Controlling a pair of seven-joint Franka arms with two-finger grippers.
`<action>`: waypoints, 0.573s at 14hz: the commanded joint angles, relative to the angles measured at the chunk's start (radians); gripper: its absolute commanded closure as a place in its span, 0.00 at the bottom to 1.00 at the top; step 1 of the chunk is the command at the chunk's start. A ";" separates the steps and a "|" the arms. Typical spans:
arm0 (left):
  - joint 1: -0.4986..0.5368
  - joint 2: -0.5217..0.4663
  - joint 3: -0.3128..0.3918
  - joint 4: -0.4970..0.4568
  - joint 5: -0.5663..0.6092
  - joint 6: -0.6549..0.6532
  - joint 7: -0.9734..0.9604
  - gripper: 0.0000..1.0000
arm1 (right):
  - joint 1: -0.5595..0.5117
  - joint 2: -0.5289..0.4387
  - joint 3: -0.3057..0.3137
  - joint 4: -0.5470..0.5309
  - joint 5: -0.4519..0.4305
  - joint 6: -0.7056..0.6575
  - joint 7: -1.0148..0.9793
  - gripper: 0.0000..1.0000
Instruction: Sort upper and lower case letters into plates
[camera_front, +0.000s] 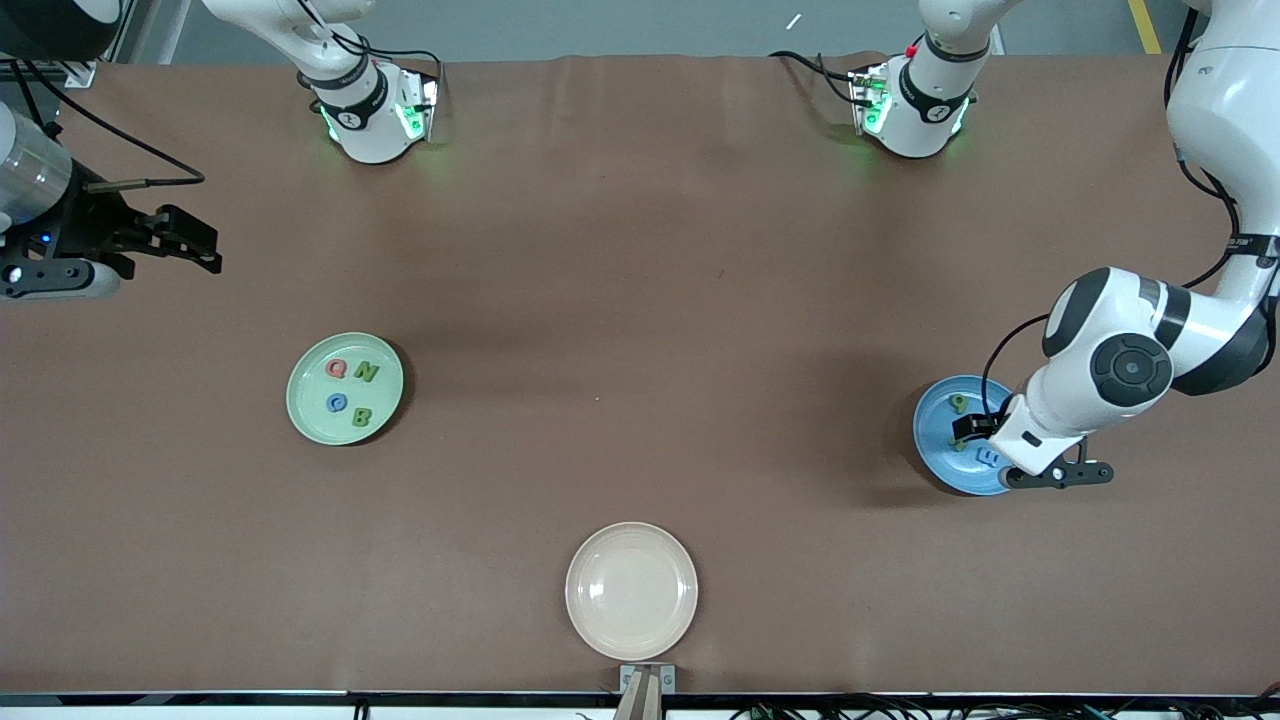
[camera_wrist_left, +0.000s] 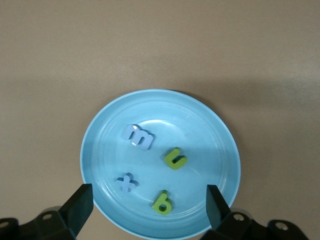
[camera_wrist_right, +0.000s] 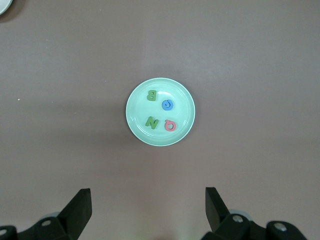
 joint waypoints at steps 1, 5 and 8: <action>0.019 -0.015 -0.011 -0.005 -0.018 -0.017 0.011 0.01 | -0.004 -0.010 -0.002 -0.009 0.002 0.000 0.011 0.00; 0.045 -0.011 -0.023 0.011 -0.039 -0.020 0.018 0.01 | -0.008 -0.012 -0.007 -0.009 0.001 -0.008 0.006 0.00; 0.037 -0.049 -0.019 0.022 -0.151 -0.023 0.095 0.01 | -0.010 -0.012 -0.008 -0.005 0.001 0.001 0.004 0.00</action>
